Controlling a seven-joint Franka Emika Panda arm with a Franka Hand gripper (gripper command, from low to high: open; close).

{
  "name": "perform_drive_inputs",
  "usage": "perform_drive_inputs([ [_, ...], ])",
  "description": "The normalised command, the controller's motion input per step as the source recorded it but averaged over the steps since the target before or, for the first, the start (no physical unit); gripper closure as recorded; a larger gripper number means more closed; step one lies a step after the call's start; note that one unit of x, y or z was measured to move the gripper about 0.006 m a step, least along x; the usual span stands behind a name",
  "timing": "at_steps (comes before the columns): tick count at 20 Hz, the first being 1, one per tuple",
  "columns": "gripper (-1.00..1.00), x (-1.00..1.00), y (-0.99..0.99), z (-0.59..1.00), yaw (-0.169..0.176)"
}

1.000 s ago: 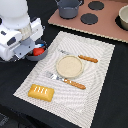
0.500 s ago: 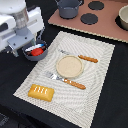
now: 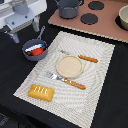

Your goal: Interact with the objects in diverse but meaningful ways.

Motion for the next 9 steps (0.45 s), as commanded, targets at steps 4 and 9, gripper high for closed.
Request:
perform_drive_inputs([
  [4,-1.00,0.89,0.17,0.20,0.000],
  [9,-1.00,0.73,0.29,0.07,0.007],
])
